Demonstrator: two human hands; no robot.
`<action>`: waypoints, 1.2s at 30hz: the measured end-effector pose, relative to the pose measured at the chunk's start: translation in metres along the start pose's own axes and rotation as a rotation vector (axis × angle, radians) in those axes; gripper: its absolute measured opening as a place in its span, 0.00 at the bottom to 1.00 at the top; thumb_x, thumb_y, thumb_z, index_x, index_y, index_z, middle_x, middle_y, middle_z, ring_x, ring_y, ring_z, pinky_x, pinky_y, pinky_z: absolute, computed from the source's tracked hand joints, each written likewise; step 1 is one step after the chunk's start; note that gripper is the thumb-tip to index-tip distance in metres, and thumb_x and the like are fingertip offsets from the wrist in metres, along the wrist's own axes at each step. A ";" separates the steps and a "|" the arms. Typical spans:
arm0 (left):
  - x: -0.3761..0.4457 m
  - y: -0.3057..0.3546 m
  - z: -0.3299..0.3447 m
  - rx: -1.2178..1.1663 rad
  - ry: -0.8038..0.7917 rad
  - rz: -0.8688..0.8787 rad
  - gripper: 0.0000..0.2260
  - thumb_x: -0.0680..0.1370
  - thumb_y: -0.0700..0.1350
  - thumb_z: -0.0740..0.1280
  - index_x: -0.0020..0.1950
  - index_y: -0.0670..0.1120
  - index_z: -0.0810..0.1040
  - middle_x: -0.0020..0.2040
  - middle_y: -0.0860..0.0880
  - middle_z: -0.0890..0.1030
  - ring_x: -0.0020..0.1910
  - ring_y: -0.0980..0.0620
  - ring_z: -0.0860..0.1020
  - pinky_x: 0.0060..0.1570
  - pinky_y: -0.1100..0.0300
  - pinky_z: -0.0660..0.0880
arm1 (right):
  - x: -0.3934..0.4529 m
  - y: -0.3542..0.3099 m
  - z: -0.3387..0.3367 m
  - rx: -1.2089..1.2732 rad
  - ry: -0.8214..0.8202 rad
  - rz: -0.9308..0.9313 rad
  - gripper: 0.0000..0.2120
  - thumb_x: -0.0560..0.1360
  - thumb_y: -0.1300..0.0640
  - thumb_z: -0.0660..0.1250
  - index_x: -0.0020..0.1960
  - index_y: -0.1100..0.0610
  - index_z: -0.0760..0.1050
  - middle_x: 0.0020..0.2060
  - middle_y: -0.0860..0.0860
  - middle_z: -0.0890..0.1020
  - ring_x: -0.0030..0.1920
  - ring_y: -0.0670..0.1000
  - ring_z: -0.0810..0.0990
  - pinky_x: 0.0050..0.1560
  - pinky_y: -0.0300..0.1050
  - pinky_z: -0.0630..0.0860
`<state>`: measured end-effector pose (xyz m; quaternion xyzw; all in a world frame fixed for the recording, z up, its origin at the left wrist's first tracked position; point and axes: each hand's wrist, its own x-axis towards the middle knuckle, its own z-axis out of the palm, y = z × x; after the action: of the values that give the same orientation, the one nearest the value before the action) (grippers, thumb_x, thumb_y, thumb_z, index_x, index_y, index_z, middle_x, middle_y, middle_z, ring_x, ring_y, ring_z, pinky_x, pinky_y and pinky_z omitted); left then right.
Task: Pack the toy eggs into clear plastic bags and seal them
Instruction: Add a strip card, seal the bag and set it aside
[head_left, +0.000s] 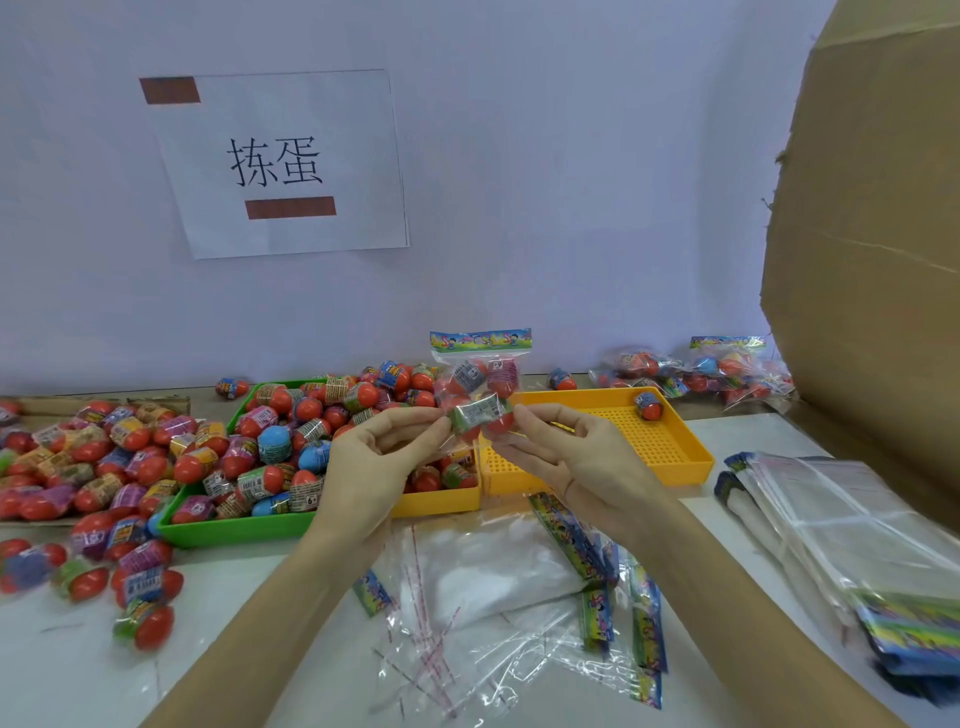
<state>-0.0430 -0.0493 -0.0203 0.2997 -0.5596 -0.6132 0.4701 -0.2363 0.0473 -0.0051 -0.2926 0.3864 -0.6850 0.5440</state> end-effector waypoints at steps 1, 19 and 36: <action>0.000 0.001 0.000 -0.034 -0.010 -0.020 0.09 0.72 0.44 0.79 0.51 0.47 0.90 0.52 0.44 0.89 0.54 0.48 0.88 0.48 0.65 0.82 | 0.000 0.000 0.000 0.023 -0.001 0.019 0.19 0.75 0.61 0.76 0.62 0.68 0.76 0.57 0.66 0.85 0.60 0.62 0.86 0.56 0.47 0.84; 0.001 0.000 0.002 -0.191 -0.130 -0.166 0.15 0.78 0.45 0.75 0.63 0.40 0.85 0.58 0.39 0.87 0.59 0.42 0.87 0.54 0.57 0.84 | 0.001 0.009 0.001 -0.193 0.104 -0.142 0.13 0.81 0.59 0.71 0.60 0.67 0.76 0.52 0.63 0.87 0.57 0.60 0.87 0.59 0.54 0.84; 0.001 -0.005 0.006 -0.002 -0.105 -0.128 0.32 0.73 0.52 0.80 0.72 0.42 0.76 0.62 0.45 0.87 0.56 0.45 0.88 0.64 0.50 0.80 | 0.001 0.023 0.007 -0.501 0.174 -0.323 0.06 0.82 0.63 0.70 0.56 0.62 0.84 0.43 0.54 0.89 0.48 0.52 0.89 0.48 0.46 0.86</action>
<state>-0.0495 -0.0479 -0.0242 0.3019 -0.5628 -0.6573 0.4001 -0.2189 0.0420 -0.0205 -0.4156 0.5368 -0.6684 0.3040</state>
